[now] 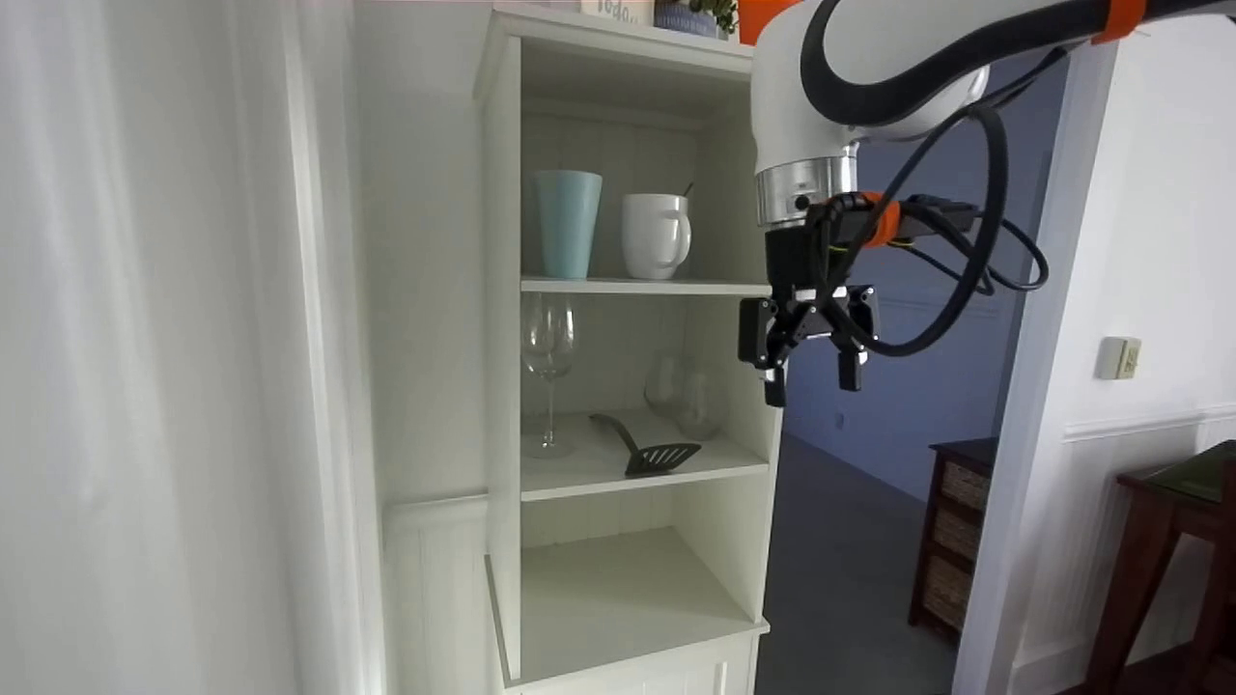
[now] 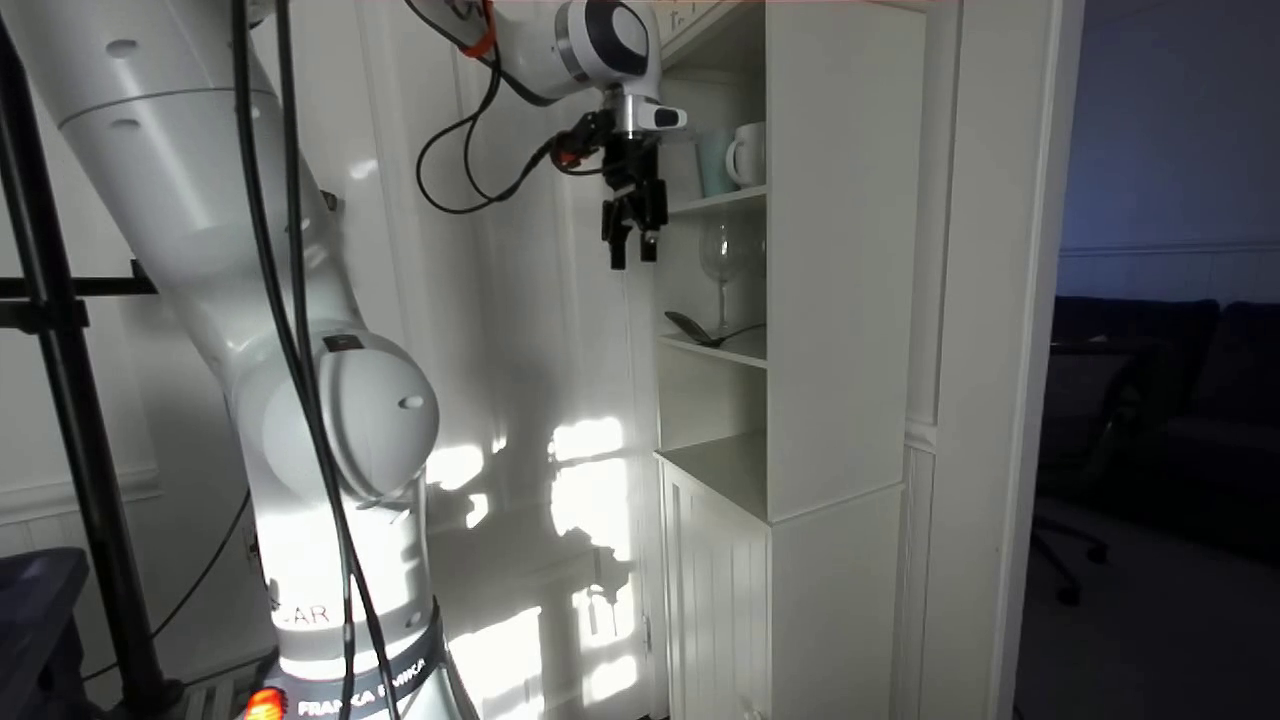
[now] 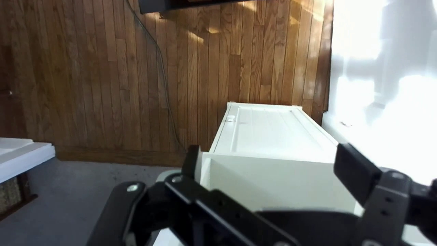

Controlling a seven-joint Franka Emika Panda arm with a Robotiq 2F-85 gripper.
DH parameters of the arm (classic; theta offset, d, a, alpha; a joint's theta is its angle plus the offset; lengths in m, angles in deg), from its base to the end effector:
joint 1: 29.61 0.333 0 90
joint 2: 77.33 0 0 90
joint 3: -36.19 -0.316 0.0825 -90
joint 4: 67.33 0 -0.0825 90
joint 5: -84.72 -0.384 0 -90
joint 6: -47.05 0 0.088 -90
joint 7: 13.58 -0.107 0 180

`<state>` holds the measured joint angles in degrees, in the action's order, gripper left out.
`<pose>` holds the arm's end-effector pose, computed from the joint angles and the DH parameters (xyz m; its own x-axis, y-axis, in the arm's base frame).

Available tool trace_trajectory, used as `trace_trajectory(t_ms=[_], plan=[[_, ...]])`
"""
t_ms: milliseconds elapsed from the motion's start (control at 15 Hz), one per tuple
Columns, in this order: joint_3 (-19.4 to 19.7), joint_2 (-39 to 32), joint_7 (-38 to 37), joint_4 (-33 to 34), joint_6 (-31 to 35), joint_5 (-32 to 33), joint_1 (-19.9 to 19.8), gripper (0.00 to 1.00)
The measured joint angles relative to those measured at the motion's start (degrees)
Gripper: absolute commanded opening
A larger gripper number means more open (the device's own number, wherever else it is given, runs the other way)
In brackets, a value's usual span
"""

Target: Move the white mug to the bottom shelf.

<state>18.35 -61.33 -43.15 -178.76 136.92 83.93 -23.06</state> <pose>0.4145 0.2071 0.5834 0.9921 -0.1102 -0.0601 -0.1027 -0.9880 0.1155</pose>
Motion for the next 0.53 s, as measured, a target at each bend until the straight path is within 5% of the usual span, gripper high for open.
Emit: trace_trajectory(t_ms=[267, 533], plan=[[-2.52, -2.41, -8.06, 6.86, -0.85, 0.44, 1.41, 1.0], [-4.46, -2.5, -11.03, 13.67, -1.98, 9.26, 2.27, 1.0]])
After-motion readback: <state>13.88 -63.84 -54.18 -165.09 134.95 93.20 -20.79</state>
